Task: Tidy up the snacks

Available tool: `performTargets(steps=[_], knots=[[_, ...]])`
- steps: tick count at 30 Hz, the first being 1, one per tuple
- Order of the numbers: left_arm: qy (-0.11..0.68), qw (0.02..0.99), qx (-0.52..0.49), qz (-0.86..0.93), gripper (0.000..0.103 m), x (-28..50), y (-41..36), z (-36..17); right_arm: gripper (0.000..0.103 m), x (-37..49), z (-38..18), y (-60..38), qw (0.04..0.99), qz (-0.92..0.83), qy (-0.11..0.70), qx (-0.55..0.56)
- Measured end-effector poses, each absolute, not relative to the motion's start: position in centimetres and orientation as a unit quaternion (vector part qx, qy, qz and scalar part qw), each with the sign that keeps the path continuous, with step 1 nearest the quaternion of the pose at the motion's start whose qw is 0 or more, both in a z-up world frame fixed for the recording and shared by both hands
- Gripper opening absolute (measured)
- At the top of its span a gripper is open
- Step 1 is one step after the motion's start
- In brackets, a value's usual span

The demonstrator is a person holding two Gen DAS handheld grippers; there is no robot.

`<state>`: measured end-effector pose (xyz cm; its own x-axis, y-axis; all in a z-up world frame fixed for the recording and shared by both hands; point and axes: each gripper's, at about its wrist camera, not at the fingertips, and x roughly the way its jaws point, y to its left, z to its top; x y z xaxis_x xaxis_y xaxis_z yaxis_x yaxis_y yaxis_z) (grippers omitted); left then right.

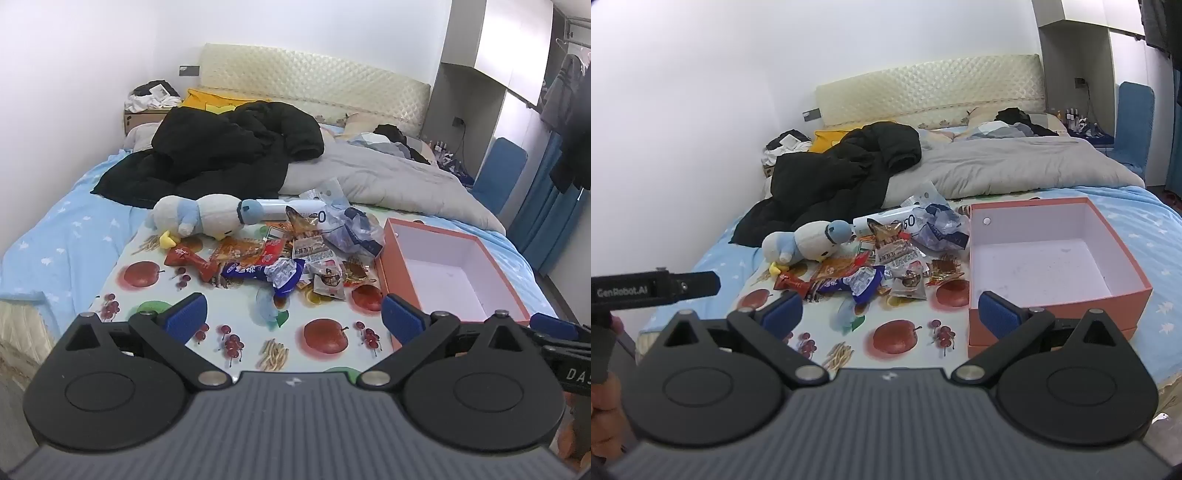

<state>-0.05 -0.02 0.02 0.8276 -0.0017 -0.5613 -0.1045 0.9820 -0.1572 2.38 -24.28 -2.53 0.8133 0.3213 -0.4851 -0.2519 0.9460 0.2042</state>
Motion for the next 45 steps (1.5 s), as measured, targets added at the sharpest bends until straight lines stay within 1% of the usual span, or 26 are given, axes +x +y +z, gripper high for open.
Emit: performTargets(steps=[2,7,17,24,34,45], knots=[[0.293,0.952,-0.089,0.027,0.102,-0.1,0.1,0.0,0.103,2.4,-2.7,-24.2,0.953,0.153,0.254,0.065],[0.285,0.954,-0.083,0.032,0.102,-0.7,-0.6,-0.1,0.103,2.4,-2.7,-24.3,0.948,0.149,0.274,0.061],[0.289,0.953,-0.089,0.032,0.102,-0.3,0.1,-0.4,0.103,2.2,-2.6,-24.1,0.95,0.143,0.272,0.053],[0.287,0.951,-0.113,0.029,0.102,-0.6,0.4,-0.3,0.103,2.0,-2.8,-23.7,0.95,0.144,0.273,0.042],[0.311,0.945,-0.099,0.025,0.102,-0.3,0.2,-1.9,0.103,1.9,-3.7,-23.3,0.946,0.139,0.289,0.045],[0.313,0.944,-0.098,0.021,0.102,-0.2,0.3,-2.3,0.103,2.0,-4.1,-22.9,0.944,0.143,0.294,0.039]])
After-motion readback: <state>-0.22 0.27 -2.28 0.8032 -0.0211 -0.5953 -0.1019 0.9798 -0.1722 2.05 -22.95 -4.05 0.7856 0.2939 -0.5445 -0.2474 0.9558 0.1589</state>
